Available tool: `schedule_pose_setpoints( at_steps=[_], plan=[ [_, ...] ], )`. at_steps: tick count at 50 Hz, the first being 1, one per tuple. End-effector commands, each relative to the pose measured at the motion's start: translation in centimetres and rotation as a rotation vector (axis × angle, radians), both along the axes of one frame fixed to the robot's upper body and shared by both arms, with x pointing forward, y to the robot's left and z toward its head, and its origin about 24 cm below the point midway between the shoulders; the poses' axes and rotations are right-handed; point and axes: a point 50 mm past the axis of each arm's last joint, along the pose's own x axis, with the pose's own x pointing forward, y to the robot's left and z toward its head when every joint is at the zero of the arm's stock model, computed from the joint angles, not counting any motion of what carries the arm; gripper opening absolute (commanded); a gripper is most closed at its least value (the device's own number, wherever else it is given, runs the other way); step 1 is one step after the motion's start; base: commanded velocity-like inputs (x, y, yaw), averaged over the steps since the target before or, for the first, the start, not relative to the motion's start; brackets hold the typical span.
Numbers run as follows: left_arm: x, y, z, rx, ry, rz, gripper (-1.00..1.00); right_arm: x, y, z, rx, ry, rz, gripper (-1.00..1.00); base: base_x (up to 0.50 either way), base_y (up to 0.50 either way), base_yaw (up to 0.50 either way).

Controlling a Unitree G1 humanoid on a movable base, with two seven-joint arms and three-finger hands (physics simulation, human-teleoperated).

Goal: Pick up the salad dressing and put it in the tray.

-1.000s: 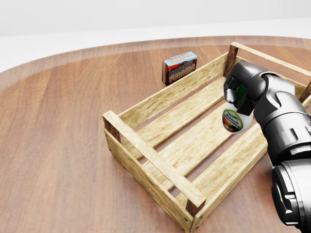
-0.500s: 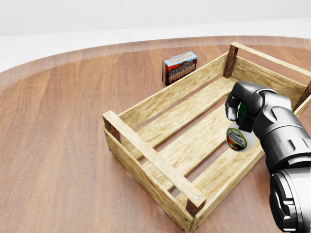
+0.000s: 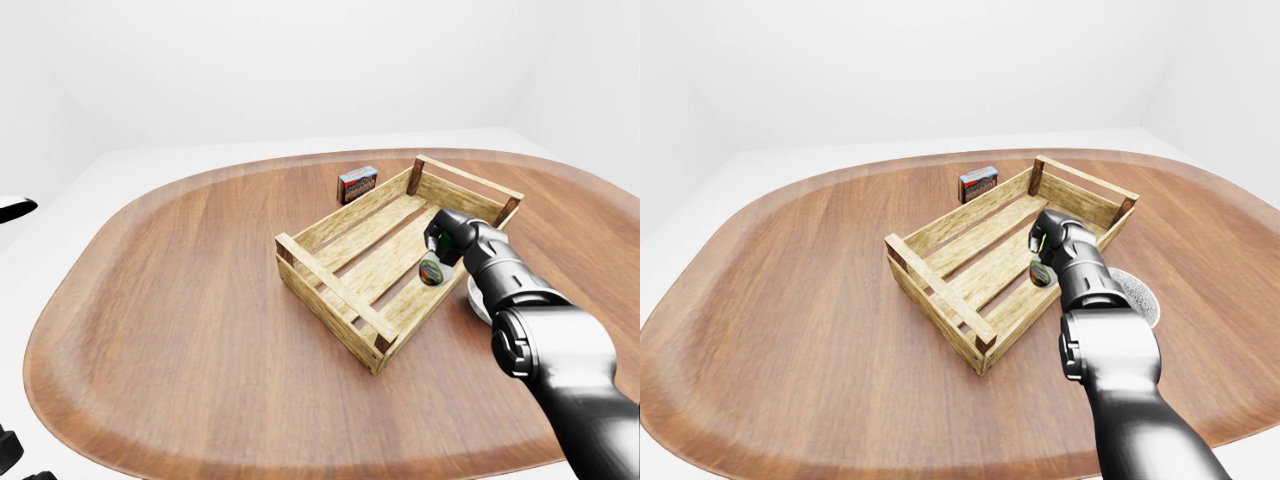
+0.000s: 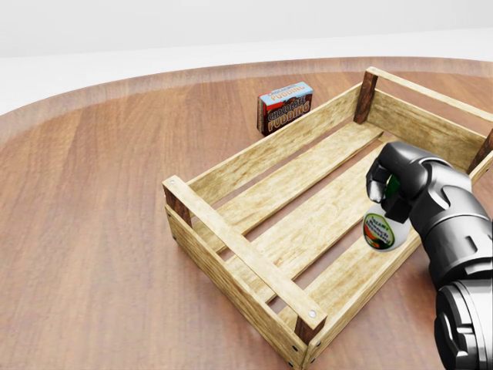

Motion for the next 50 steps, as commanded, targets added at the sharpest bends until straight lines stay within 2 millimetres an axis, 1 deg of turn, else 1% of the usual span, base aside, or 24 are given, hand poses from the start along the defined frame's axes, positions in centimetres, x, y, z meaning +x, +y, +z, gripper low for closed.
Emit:
schedule_pose_setpoints(
  at_steps=[1,7,12,32,34,35,36,37,40,50],
  plan=[
    [0.0,-0.1,-0.1,-0.001,0.002,-0.002,1.00,0.1,0.3,0.0,0.002,-0.023,0.001,-0.98,0.00,0.00,0.00],
    [0.2,0.1,-0.3,-0.008,0.011,-0.003,1.00,0.5,1.5,0.5,0.011,-0.030,0.031,-0.98,0.00,0.00,0.00],
    [0.3,0.2,-0.5,-0.014,0.021,-0.004,1.00,0.6,2.0,0.4,0.010,-0.021,0.045,-0.98,0.00,0.00,0.00],
    [0.1,0.1,-0.4,-0.012,0.011,-0.007,1.00,0.3,1.9,-0.4,0.003,0.013,0.049,-0.97,0.00,0.00,0.00],
    [0.2,0.1,-0.4,-0.012,0.012,-0.007,1.00,0.4,2.0,-0.4,0.000,-0.008,0.046,-0.93,0.00,0.00,0.00],
    [0.2,0.1,-0.4,-0.012,0.012,-0.007,1.00,0.3,2.1,-0.4,0.045,0.008,0.042,1.00,0.00,0.00,0.00],
    [0.2,0.1,-0.4,-0.012,0.013,-0.007,1.00,0.2,2.2,-0.7,0.065,0.042,0.049,1.00,0.00,0.00,0.00],
    [0.2,0.1,-0.4,-0.012,0.011,-0.006,1.00,0.3,2.2,-0.7,0.038,0.029,0.050,1.00,0.00,0.00,0.00],
    [0.2,0.1,-0.4,-0.012,0.013,-0.006,1.00,0.3,2.2,-0.6,0.038,0.028,0.053,1.00,0.00,0.00,0.00],
    [0.4,0.1,-0.7,-0.013,0.024,-0.010,1.00,-0.2,2.0,-1.8,0.045,0.056,0.043,1.00,0.00,0.00,0.00]
  ],
)
